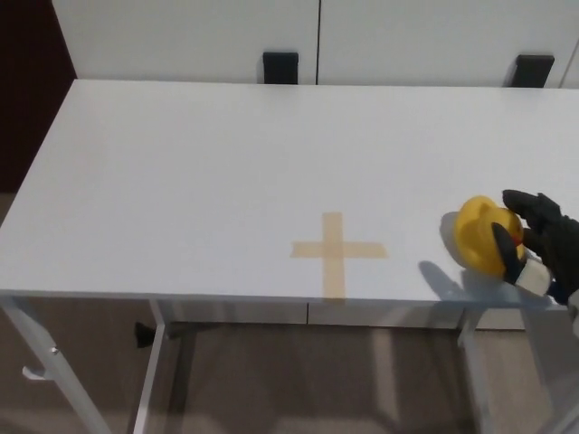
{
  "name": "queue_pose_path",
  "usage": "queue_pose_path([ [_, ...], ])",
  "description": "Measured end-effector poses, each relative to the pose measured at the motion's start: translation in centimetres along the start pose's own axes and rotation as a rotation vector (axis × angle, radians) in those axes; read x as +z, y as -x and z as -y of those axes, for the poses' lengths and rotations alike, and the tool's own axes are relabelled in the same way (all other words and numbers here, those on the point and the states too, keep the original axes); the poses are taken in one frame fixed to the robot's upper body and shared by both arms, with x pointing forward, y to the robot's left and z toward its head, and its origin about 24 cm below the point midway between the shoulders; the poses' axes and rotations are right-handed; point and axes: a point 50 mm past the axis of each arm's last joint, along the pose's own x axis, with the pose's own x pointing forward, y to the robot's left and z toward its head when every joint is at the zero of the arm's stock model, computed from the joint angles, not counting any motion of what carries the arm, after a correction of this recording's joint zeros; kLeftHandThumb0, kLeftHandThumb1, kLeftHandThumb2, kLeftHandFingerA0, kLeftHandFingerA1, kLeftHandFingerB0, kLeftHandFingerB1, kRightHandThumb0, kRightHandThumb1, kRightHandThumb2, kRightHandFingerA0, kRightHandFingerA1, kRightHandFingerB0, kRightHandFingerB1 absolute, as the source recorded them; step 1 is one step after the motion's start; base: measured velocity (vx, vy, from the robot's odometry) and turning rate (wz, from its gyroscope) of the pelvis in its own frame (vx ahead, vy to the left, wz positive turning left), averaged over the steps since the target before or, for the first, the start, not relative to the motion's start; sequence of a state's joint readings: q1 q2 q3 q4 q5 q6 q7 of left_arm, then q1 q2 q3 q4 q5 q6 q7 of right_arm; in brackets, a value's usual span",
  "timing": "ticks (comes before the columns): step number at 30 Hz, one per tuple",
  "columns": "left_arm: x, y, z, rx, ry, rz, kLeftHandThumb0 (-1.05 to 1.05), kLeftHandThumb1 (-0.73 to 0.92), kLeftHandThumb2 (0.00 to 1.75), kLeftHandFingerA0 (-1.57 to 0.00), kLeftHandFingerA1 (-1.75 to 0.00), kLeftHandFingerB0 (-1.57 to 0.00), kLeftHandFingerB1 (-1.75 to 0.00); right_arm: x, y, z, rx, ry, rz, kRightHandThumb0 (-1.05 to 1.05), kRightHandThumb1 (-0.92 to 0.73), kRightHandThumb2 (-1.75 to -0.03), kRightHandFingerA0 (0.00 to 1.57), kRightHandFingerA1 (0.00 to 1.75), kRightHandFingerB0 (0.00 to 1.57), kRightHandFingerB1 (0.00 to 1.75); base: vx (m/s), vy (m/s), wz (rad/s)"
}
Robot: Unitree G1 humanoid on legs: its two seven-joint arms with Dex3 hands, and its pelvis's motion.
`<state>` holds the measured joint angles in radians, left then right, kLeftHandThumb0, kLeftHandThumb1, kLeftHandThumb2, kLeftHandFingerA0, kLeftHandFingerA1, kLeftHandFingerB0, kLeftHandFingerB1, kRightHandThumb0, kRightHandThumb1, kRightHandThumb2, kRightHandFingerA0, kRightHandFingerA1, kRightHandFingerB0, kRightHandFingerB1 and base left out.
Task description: The robot uses its right hand to push the yellow duck toy to the center of the white desk.
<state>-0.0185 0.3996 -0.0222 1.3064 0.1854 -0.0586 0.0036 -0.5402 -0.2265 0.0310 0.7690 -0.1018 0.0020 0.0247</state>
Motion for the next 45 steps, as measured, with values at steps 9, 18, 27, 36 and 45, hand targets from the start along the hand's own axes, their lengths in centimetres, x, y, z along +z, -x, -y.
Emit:
queue_pose_path([
  [9, 0.1, 0.0, 0.0, -0.002, -0.011, 0.002, -0.15, 0.64, 0.76, -0.86, -0.79, -0.83, -0.65, 1.1, -0.1, -2.0, 0.043, 0.024, 0.026, -0.84, -0.92, -0.72, 0.16, 0.46, 0.17, 0.33, 0.0, 0.0, 0.0],
  [18, 0.0, 0.0, 0.2, -0.005, -0.014, 0.0, -0.17, 0.65, 0.72, -0.87, -0.82, -0.84, -0.63, 2.1, 0.0, -4.8, 0.097, 0.004, 0.049, -0.85, -0.92, -0.73, 0.15, 0.49, 0.16, 0.36, 0.0, 0.0, 0.0],
  [27, -0.1, 0.0, 0.2, -0.007, -0.013, -0.001, -0.13, 0.61, 0.79, -0.88, -0.8, -0.86, -0.65, 2.9, 0.4, -7.9, 0.153, -0.002, 0.078, -0.9, -0.92, -0.74, 0.14, 0.54, 0.13, 0.39, 0.0, 0.0, 0.0],
  [36, -0.2, 0.0, 0.3, -0.007, -0.015, -0.006, -0.15, 0.62, 0.78, -0.87, -0.77, -0.85, -0.65, 3.9, 0.8, -9.8, 0.2, 0.001, 0.112, -0.86, -0.92, -0.77, 0.11, 0.55, 0.13, 0.4, 0.0, 0.0, 0.0],
  [45, -0.3, 0.0, 0.3, -0.008, -0.017, -0.007, -0.18, 0.64, 0.74, -0.88, -0.82, -0.83, -0.65, 4.4, 1.1, -11.1, 0.234, 0.015, 0.128, -0.89, -0.91, -0.78, 0.13, 0.54, 0.11, 0.4, 0.0, 0.0, 0.0],
])
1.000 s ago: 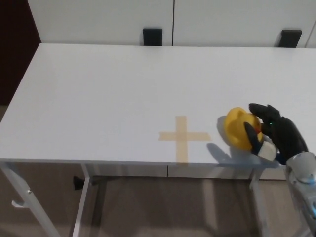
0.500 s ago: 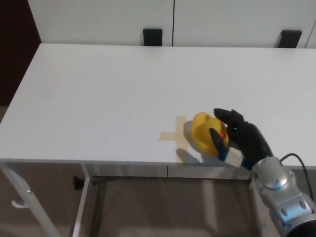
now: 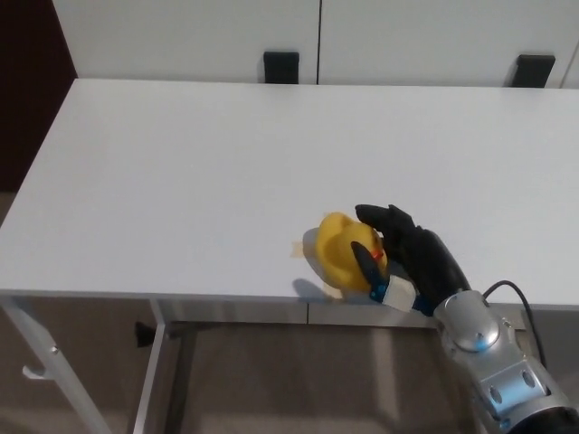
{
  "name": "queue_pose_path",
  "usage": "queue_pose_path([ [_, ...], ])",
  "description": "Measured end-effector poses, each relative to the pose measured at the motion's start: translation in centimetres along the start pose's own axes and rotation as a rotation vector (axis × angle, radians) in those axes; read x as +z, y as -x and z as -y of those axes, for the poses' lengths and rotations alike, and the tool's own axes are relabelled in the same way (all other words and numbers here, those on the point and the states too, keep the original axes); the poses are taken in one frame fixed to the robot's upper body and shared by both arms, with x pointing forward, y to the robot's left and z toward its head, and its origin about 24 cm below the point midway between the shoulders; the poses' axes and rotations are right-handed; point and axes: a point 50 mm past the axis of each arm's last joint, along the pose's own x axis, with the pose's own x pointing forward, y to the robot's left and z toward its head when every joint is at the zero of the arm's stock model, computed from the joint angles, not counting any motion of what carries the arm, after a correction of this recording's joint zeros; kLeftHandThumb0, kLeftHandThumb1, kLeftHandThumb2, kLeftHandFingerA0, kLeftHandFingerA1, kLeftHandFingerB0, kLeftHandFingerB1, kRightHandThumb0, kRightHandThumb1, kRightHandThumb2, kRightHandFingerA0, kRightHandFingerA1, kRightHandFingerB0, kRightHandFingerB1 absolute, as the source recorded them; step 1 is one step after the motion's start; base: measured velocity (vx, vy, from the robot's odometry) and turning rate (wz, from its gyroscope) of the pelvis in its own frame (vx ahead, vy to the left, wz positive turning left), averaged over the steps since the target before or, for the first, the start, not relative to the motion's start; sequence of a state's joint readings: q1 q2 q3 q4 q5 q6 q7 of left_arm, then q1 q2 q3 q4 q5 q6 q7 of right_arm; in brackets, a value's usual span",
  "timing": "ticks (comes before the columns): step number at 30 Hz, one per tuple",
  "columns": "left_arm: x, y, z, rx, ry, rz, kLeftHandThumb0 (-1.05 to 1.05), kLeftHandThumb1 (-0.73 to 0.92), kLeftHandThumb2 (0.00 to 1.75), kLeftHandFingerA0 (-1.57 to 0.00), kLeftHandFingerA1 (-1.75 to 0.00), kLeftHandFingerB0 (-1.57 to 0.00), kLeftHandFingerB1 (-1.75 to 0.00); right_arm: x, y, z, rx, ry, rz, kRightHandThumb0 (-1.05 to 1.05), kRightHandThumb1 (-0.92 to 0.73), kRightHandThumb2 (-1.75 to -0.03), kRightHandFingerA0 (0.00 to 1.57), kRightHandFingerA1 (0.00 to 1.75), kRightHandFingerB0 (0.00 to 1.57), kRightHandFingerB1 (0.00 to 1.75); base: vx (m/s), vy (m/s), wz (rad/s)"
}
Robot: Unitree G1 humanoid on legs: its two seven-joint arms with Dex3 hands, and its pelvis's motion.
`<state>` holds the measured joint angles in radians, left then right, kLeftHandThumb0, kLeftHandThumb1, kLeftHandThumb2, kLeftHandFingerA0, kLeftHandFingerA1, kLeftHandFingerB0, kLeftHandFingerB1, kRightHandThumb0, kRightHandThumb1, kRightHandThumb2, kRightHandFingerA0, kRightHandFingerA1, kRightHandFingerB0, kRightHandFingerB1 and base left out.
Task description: The robot uses its right hand to push the yellow duck toy to the center of the white desk.
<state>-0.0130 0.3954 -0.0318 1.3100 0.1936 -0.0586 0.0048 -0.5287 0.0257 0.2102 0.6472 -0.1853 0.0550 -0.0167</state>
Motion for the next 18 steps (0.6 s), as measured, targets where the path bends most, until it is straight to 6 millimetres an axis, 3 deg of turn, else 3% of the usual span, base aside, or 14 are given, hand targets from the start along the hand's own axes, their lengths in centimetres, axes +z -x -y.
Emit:
queue_pose_path([
  [3, 0.0, 0.0, 0.0, 0.0, 0.002, 0.0, -0.15, 0.6, 0.8, -0.85, -0.82, -0.87, -0.72, 0.2, 0.0, -0.3, 0.007, 0.004, 0.001, -0.88, -0.92, -0.75, 0.13, 0.55, 0.11, 0.4, 0.0, 0.0, 0.0],
  [4, 0.0, 0.0, 0.0, 0.0, 0.003, 0.001, -0.13, 0.61, 0.79, -0.84, -0.78, -0.85, -0.67, 0.3, 0.0, -0.5, 0.011, 0.008, 0.002, -0.96, -0.85, -1.25, 0.0, 0.2, 0.02, 0.21, 0.0, 0.0, 0.0],
  [7, 0.0, 0.0, 0.0, -0.001, 0.002, 0.0, -0.13, 0.61, 0.79, -0.84, -0.78, -0.85, -0.67, 0.3, 0.0, -0.4, 0.005, 0.014, 0.001, -0.96, -0.85, -1.25, 0.0, 0.2, 0.02, 0.21, 0.0, 0.0, 0.0],
  [8, -0.1, 0.0, 0.1, -0.001, 0.001, 0.0, -0.15, 0.63, 0.72, -0.84, -0.76, -0.85, -0.65, 0.3, 0.0, -0.4, 0.0, 0.022, 0.001, -0.96, -0.92, -0.88, 0.0, 0.0, 0.0, 0.0, 0.0, 0.0, 0.0],
  [15, -0.3, 0.1, 0.2, -0.004, -0.006, -0.004, -0.15, 0.64, 0.75, -0.84, -0.8, -0.85, -0.65, 0.1, 0.1, -0.1, -0.07, 0.147, -0.014, -1.05, -0.92, -1.03, 0.0, 0.0, 0.0, 0.0, 0.0, 0.0, 0.0],
  [17, -0.3, 0.1, 0.2, -0.004, -0.005, -0.005, -0.15, 0.64, 0.75, -0.84, -0.8, -0.85, -0.65, 0.2, 0.2, 0.6, -0.126, 0.214, -0.012, -1.05, -0.92, -1.03, 0.0, 0.0, 0.0, 0.0, 0.0, 0.0, 0.0],
  [18, -0.3, 0.1, 0.2, -0.004, -0.004, -0.005, -0.19, 0.67, 0.65, -0.84, -0.79, -0.84, -0.65, 0.2, 0.2, 0.7, -0.139, 0.227, -0.013, -1.05, -0.92, -0.91, 0.0, 0.0, 0.0, 0.0, 0.0, 0.0, 0.0],
])
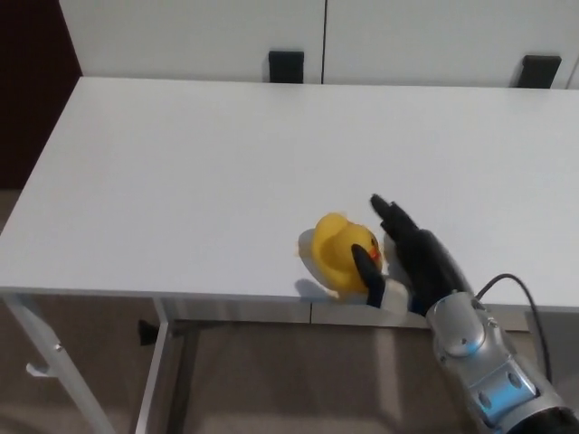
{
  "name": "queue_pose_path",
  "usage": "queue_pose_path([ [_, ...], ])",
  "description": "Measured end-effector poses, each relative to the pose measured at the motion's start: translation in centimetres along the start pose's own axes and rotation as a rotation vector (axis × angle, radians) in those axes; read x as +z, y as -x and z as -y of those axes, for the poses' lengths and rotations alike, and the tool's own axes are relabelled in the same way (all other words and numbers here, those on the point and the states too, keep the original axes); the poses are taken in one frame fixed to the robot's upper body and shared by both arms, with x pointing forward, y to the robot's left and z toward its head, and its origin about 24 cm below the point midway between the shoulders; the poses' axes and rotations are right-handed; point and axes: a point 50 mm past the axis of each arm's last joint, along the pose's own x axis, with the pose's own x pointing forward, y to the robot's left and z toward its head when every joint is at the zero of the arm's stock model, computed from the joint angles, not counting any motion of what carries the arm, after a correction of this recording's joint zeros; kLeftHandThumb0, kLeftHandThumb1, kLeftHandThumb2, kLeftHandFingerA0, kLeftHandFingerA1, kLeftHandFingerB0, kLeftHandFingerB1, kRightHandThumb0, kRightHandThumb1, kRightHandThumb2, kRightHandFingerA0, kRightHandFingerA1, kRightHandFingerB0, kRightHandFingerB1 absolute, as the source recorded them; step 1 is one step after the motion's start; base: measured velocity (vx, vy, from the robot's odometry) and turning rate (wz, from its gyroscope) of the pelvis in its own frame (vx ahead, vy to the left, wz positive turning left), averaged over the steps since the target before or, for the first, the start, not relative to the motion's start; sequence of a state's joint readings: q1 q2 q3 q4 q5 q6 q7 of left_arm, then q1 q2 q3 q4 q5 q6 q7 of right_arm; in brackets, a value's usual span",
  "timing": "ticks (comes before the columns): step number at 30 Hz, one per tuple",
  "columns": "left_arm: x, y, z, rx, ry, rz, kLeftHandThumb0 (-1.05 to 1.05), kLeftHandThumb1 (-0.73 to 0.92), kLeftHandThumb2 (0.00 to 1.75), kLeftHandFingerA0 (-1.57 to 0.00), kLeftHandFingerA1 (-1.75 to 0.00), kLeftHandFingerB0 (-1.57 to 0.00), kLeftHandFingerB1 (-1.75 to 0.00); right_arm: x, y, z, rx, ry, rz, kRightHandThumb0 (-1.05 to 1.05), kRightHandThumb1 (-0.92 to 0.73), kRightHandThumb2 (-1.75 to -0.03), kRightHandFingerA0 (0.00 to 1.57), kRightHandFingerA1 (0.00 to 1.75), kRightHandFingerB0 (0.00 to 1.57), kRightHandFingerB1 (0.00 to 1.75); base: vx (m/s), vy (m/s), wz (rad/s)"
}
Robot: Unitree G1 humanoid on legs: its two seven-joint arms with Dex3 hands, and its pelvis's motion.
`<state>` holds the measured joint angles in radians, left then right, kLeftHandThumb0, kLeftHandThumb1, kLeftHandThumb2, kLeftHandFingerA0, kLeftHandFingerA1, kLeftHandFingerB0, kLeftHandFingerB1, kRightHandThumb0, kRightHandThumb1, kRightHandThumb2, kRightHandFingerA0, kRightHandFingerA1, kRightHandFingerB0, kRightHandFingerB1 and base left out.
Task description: The robot uses its right hand to push the yellow duck toy to the center of the white desk.
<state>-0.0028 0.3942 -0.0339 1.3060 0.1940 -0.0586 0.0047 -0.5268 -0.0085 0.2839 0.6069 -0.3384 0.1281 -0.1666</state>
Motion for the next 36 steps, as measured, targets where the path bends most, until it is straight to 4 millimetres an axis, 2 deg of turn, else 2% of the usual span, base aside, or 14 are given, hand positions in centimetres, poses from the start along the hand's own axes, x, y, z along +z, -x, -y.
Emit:
queue_pose_path([
  [7, -0.2, 0.0, 0.1, -0.002, -0.003, -0.005, -0.2, 0.66, 0.67, -0.85, -0.8, -0.82, -0.65, 0.7, 0.3, 3.5, -0.193, 0.15, 0.07, -1.05, -0.92, -0.85, 0.0, 0.0, 0.0, 0.0, 0.0, 0.0, 0.0],
  [8, -0.2, 0.0, 0.1, -0.002, -0.003, -0.005, -0.19, 0.67, 0.67, -0.85, -0.82, -0.83, -0.65, 0.7, 0.3, 3.5, -0.193, 0.15, 0.07, -1.03, -0.86, -1.14, 0.0, 0.19, 0.0, 0.0, 0.0, 0.0, 0.0],
  [10, -0.4, 0.1, 0.1, -0.003, -0.004, -0.009, -0.19, 0.67, 0.67, -0.85, -0.82, -0.83, -0.65, 1.5, 0.8, 5.6, -0.293, 0.201, 0.13, -1.03, -0.86, -1.14, 0.0, 0.19, 0.0, 0.0, 0.0, 0.0, 0.0],
  [11, -0.4, 0.1, 0.1, -0.003, -0.004, -0.009, -0.2, 0.64, 0.69, -0.87, -0.87, -0.84, -0.68, 1.9, 1.2, 6.4, -0.333, 0.219, 0.158, -1.05, -0.92, -0.88, 0.0, 0.0, 0.0, 0.0, 0.0, 0.0, 0.0],
  [12, -0.4, 0.1, 0.1, -0.003, -0.004, -0.01, -0.2, 0.64, 0.69, -0.87, -0.87, -0.84, -0.68, 2.1, 1.4, 6.8, -0.355, 0.229, 0.175, -1.05, -0.92, -0.88, 0.0, 0.0, 0.0, 0.0, 0.0, 0.0, 0.0],
  [13, -0.4, 0.1, 0.1, -0.004, -0.003, -0.01, -0.19, 0.65, 0.65, -0.86, -0.84, -0.83, -0.65, 2.3, 1.7, 7.3, -0.379, 0.238, 0.194, -1.05, -0.89, -1.2, 0.0, 0.16, 0.0, 0.0, 0.0, 0.0, 0.0],
  [20, -0.5, 0.1, 0.2, -0.004, -0.002, -0.012, -0.17, 0.65, 0.69, -0.84, -0.81, -0.83, -0.66, 3.3, 4.1, 9.8, -0.47, 0.24, 0.279, -0.99, -0.92, -1.01, 0.0, 0.0, 0.0, 0.0, 0.0, 0.0, 0.0],
  [21, -0.5, 0.1, 0.2, -0.004, -0.001, -0.013, -0.2, 0.65, 0.68, -0.85, -0.82, -0.82, -0.63, 3.2, 4.9, 10.6, -0.494, 0.235, 0.288, -1.05, -0.92, -1.3, 0.0, 0.22, 0.0, 0.09, 0.0, 0.0, 0.0],
  [23, -0.5, 0.1, 0.1, -0.004, 0.001, -0.013, -0.2, 0.65, 0.68, -0.85, -0.82, -0.82, -0.63, 3.0, 5.6, 11.3, -0.516, 0.231, 0.291, -1.05, -0.92, -1.3, 0.0, 0.22, 0.0, 0.09, 0.0, 0.0, 0.0],
  [28, -0.8, 0.1, 0.2, -0.005, 0.0, -0.02, -0.2, 0.69, 0.68, -0.84, -0.79, -0.81, -0.64, 0.5, 8.7, 15.4, -0.616, 0.228, 0.218, -1.05, -0.89, -1.26, 0.0, 0.27, 0.0, 0.17, 0.0, 0.0, 0.0],
  [29, -0.7, 0.1, 0.2, -0.004, 0.0, -0.018, -0.19, 0.68, 0.68, -0.86, -0.82, -0.83, -0.64, -0.6, 9.5, 16.4, -0.636, 0.233, 0.18, -1.0, -0.78, -1.02, 0.0, 0.13, 0.0, 0.04, 0.0, 0.0, 0.0],
  [33, -0.9, 0.1, 0.2, -0.005, 0.0, -0.022, -0.19, 0.68, 0.67, -0.86, -0.82, -0.82, -0.64, -2.9, 11.3, 18.5, -0.676, 0.234, 0.093, -1.0, -0.74, -0.98, 0.0, 0.11, 0.0, 0.05, 0.0, 0.0, 0.0],
  [34, -0.9, 0.2, 0.2, -0.005, -0.001, -0.024, -0.18, 0.67, 0.67, -0.86, -0.79, -0.82, -0.64, -4.1, 12.1, 19.3, -0.69, 0.226, 0.049, -0.41, -0.76, -0.66, 0.04, 0.4, 0.07, 0.23, 0.0, 0.0, 0.0],
  [36, -1.0, 0.2, 0.2, -0.006, -0.001, -0.025, -0.18, 0.67, 0.67, -0.86, -0.79, -0.82, -0.64, -5.6, 13.1, 20.2, -0.703, 0.209, -0.006, -0.41, -0.76, -0.66, 0.04, 0.4, 0.07, 0.23, 0.0, 0.0, 0.0],
])
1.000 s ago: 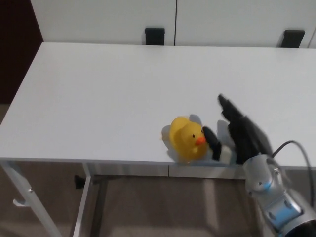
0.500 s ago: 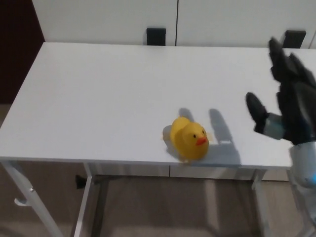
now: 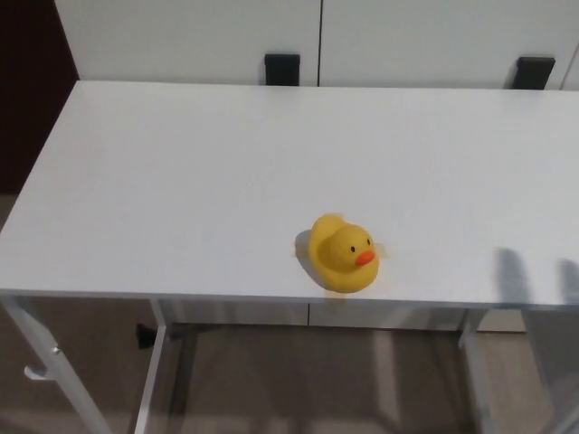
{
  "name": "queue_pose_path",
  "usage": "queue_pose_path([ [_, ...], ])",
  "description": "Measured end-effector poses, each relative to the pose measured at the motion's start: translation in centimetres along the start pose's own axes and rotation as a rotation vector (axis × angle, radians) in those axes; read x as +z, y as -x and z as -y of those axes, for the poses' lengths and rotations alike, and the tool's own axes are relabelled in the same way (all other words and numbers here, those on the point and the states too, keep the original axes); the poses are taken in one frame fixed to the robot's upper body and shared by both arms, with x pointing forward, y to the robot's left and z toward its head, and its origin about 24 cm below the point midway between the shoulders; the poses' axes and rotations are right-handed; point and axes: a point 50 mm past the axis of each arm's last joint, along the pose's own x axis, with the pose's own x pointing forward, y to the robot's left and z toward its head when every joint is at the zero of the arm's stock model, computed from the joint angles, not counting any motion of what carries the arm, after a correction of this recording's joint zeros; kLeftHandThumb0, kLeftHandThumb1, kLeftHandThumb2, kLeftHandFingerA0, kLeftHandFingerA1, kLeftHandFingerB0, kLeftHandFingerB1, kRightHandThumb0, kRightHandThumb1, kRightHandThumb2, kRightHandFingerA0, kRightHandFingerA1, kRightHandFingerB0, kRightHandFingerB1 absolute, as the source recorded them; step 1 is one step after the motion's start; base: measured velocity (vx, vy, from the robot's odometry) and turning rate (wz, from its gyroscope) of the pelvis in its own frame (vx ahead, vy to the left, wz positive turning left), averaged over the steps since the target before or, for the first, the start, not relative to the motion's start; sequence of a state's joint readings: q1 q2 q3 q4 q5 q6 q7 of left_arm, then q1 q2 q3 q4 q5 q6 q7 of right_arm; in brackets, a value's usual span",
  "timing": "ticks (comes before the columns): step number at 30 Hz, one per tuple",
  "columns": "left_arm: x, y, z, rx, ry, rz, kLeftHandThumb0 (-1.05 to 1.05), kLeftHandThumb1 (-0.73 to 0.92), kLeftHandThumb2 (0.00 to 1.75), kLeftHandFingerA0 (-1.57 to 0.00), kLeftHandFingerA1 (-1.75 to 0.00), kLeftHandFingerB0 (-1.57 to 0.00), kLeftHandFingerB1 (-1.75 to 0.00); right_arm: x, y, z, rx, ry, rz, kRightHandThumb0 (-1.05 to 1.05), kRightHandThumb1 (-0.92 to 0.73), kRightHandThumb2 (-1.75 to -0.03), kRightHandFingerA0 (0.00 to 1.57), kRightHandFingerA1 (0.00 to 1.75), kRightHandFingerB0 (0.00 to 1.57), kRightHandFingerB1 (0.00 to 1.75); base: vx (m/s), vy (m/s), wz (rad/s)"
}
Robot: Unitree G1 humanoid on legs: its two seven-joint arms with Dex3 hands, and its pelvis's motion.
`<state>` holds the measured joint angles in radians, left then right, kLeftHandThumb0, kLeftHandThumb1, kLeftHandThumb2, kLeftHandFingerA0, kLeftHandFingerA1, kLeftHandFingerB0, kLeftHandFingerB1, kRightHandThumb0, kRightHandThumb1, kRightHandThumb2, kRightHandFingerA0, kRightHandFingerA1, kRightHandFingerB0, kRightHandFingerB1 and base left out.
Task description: The robot uses its right hand to push the yellow duck toy to the center of the white desk.
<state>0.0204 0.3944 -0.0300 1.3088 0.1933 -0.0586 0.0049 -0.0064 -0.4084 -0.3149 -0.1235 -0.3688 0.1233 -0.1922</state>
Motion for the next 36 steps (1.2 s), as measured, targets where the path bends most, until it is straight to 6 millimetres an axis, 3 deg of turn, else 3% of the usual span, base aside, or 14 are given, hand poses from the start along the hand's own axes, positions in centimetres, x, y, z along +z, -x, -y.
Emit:
queue_pose_path([
  [1, 0.0, 0.0, 0.0, 0.0, 0.0, -0.001, -0.21, 0.7, 0.65, -0.86, -0.75, -0.82, -0.6, -1.3, 0.3, 0.8, -0.008, -0.002, -0.046, -0.18, -0.72, -0.82, 0.24, 0.48, 0.2, 0.4, 0.0, 0.0, 0.0],
  [3, -0.1, 0.0, 0.0, 0.0, 0.0, -0.002, -0.21, 0.7, 0.65, -0.86, -0.75, -0.82, -0.6, -2.8, 0.8, 1.7, -0.018, -0.004, -0.099, -0.18, -0.72, -0.82, 0.24, 0.48, 0.2, 0.4, 0.0, 0.0, 0.0],
  [4, -0.1, 0.0, 0.0, 0.0, 0.001, -0.003, -0.19, 0.67, 0.71, -0.86, -0.77, -0.83, -0.64, -4.0, 1.1, 2.3, -0.025, -0.007, -0.139, -0.07, -0.51, -1.04, 0.61, 0.45, 0.43, 0.42, 0.0, 0.0, 0.0],
  [9, -0.2, 0.0, 0.0, 0.001, 0.003, -0.005, -0.18, 0.67, 0.69, -0.86, -0.76, -0.83, -0.64, -9.2, 3.3, 4.5, -0.066, -0.038, -0.323, -0.07, -0.44, -1.15, 0.71, 0.44, 0.44, 0.41, 0.0, 0.0, 0.0],
  [10, -0.2, 0.0, 0.0, 0.001, 0.003, -0.005, -0.21, 0.69, 0.63, -0.86, -0.74, -0.81, -0.6, -9.2, 3.3, 4.5, -0.066, -0.038, -0.323, 0.02, -0.37, -1.13, 0.86, 0.47, 0.59, 0.44, 0.0, 0.0, 0.0],
  [13, -0.2, 0.0, 0.0, 0.002, 0.006, -0.005, -0.21, 0.68, 0.66, -0.86, -0.79, -0.83, -0.63, -13.0, 5.5, 5.5, -0.098, -0.087, -0.459, -0.01, -0.39, -1.0, 0.91, 0.5, 0.64, 0.44, 0.0, 0.0, 0.0],
  [14, -0.2, 0.0, 0.0, 0.002, 0.006, -0.005, -0.15, 0.66, 0.75, -0.86, -0.79, -0.85, -0.66, -13.0, 5.5, 5.5, -0.098, -0.087, -0.459, -0.01, -0.37, -1.01, 1.03, 0.51, 0.71, 0.46, 0.0, 0.0, 0.0],
  [17, -0.1, 0.0, -0.1, 0.003, 0.007, -0.002, -0.18, 0.68, 0.72, -0.87, -0.8, -0.85, -0.66, -15.3, 7.2, 5.3, -0.091, -0.124, -0.56, -0.09, -0.35, -1.08, 1.01, 0.54, 0.68, 0.48, 0.0, 0.0, 0.0],
  [20, 0.0, 0.0, -0.1, 0.005, 0.01, 0.0, -0.16, 0.67, 0.73, -0.88, -0.76, -0.84, -0.65, -17.3, 9.0, 4.5, -0.062, -0.147, -0.658, -0.02, -0.42, -1.0, 0.96, 0.52, 0.62, 0.46, 0.0, 0.0, 0.0],
  [21, 0.0, 0.0, -0.1, 0.005, 0.01, 0.0, -0.17, 0.66, 0.75, -0.84, -0.72, -0.83, -0.66, -17.3, 9.0, 4.5, -0.062, -0.147, -0.658, -0.09, -0.52, -0.85, 0.95, 0.52, 0.58, 0.44, 0.0, 0.0, 0.0],
  [25, 0.0, 0.0, -0.2, 0.008, 0.01, 0.001, -0.18, 0.64, 0.75, -0.86, -0.81, -0.84, -0.66, -19.9, 12.3, 3.4, -0.004, -0.172, -0.813, -0.11, -0.56, -0.85, 0.93, 0.53, 0.61, 0.48, 0.0, 0.0, 0.0],
  [27, 0.0, 0.0, -0.3, 0.009, 0.009, 0.0, -0.14, 0.69, 0.69, -0.83, -0.7, -0.8, -0.62, -20.6, 13.4, 3.1, 0.015, -0.181, -0.864, -0.11, -0.49, -0.83, 0.97, 0.56, 0.74, 0.56, 0.0, 0.0, 0.0],
  [32, -0.2, 0.0, -1.1, 0.028, 0.002, -0.002, -0.13, 0.62, 0.78, -0.86, -0.74, -0.84, -0.61, -22.6, 17.4, 2.1, 0.083, -0.241, -1.048, -0.07, -0.53, -0.87, 0.93, 0.54, 0.69, 0.54, 0.0, 0.0, 0.0],
  [36, 0.0, 0.0, -2.1, 0.053, 0.016, 0.0, -0.15, 0.64, 0.75, -0.86, -0.77, -0.84, -0.63, -23.0, 17.8, 2.1, 0.137, -0.258, -1.072, -0.06, -0.51, -0.82, 0.92, 0.53, 0.72, 0.53, 0.0, 0.0, 0.0],
])
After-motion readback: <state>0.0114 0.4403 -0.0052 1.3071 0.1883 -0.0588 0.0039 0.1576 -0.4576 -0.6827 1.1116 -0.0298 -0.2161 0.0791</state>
